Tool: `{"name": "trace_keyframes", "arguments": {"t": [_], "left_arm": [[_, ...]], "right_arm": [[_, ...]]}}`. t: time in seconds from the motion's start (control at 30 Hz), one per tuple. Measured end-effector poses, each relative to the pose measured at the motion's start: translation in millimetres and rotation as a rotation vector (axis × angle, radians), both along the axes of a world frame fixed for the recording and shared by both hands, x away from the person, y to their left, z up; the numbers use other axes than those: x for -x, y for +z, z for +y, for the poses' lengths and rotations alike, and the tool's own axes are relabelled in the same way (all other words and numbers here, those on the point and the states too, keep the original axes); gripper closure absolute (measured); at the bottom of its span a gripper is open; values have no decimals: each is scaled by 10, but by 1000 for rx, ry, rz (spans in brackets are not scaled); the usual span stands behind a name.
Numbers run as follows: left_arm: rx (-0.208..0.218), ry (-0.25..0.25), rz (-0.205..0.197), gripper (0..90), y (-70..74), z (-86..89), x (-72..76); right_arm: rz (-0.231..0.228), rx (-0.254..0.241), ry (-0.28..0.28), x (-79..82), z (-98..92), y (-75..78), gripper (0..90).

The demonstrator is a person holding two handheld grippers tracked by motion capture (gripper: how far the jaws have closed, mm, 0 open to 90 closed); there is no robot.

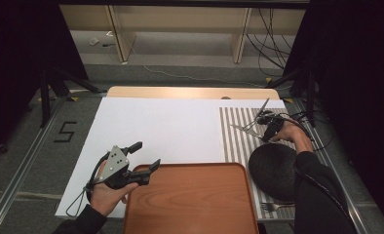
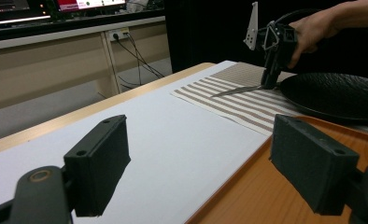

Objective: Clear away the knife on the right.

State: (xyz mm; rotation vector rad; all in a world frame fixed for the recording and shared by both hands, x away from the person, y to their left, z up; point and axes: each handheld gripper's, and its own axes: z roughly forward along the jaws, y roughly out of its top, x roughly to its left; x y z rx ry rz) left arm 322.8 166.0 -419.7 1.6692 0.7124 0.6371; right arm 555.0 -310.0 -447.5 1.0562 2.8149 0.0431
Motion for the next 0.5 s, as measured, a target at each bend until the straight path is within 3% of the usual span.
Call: {"name": "trace_keyframes", "arguments": {"t": [0.17,0.23,0.37,0.5], "left_arm": [[1,0,0,193,1,1,-1],[0,0,0,193,1,0,-5],[-1,-1,-1,193,3,-2,-6],[-6,-2,1,193,-3,-5,-6]], "right_arm": [[-10,9,29,13,23,-7,795],[-21,22,66,17,41,-9,800],[-39,30,68,15,50,1,801],[-86,38,96,5,60,32,802]]}}
